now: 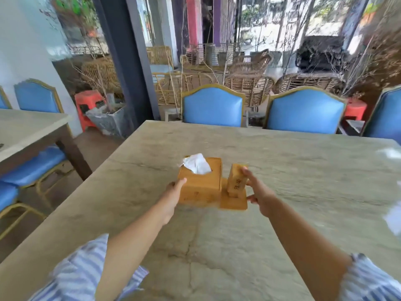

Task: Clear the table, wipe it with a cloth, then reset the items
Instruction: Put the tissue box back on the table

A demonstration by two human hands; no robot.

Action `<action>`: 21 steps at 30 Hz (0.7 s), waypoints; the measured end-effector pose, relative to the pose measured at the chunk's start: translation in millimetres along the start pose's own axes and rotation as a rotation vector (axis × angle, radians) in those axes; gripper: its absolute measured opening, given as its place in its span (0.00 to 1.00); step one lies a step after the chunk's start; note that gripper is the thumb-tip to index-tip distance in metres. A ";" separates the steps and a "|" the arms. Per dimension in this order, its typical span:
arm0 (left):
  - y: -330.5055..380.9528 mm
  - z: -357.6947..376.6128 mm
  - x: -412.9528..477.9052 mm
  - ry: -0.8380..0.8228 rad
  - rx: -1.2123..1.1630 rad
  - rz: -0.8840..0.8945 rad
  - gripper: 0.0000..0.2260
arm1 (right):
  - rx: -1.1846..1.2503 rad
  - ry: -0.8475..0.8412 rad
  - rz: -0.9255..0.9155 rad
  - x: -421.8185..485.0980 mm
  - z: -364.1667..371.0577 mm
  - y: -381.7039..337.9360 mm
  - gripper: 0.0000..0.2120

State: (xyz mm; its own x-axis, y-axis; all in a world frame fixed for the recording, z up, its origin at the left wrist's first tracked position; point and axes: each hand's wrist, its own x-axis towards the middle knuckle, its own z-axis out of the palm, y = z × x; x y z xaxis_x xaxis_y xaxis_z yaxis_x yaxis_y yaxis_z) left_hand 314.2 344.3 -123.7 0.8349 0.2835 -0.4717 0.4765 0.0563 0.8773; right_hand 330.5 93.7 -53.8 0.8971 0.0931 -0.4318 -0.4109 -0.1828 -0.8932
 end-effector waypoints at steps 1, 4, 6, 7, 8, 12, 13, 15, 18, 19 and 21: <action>1.7 2.7 14.1 -0.019 -0.007 0.004 0.46 | 0.009 0.029 0.003 10.6 2.9 -0.7 0.18; 1.8 13.3 39.3 -0.058 -0.043 -0.019 0.48 | 0.009 0.078 0.031 35.8 6.3 2.9 0.20; -3.2 19.4 49.5 -0.051 -0.071 -0.053 0.50 | 0.002 0.080 0.062 46.6 6.8 7.3 0.20; -5.2 21.4 51.1 -0.043 -0.072 -0.080 0.51 | -0.004 0.074 0.072 50.0 6.9 9.1 0.21; -7.8 22.3 54.3 -0.045 -0.068 -0.103 0.51 | -0.011 0.063 0.078 53.5 6.8 11.5 0.21; -9.6 23.9 61.1 -0.054 -0.061 -0.141 0.51 | -0.036 0.056 0.075 57.3 8.7 14.0 0.26; -7.9 24.4 60.5 -0.049 -0.037 -0.144 0.49 | -0.058 0.057 0.074 57.5 9.3 13.7 0.27; -10.0 24.0 64.9 -0.034 0.009 -0.130 0.40 | -0.055 0.052 0.066 56.7 10.2 13.1 0.27; -12.6 20.9 72.5 -0.052 0.052 -0.104 0.37 | -0.037 0.068 0.085 58.4 9.3 14.1 0.27; -11.0 19.7 71.6 -0.060 0.061 -0.094 0.36 | -0.039 0.070 0.099 59.2 10.3 14.2 0.29; -5.9 17.9 69.3 -0.074 0.083 -0.061 0.35 | -0.058 0.096 0.119 57.9 12.5 14.3 0.37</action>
State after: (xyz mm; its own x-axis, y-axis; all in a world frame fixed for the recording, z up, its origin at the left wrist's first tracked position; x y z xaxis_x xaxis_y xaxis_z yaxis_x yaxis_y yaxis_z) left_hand 374.2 346.4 -163.1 0.8201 0.2105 -0.5321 0.5459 -0.0092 0.8378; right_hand 374.6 108.7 -93.2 0.8550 -0.0258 -0.5180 -0.5080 -0.2433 -0.8263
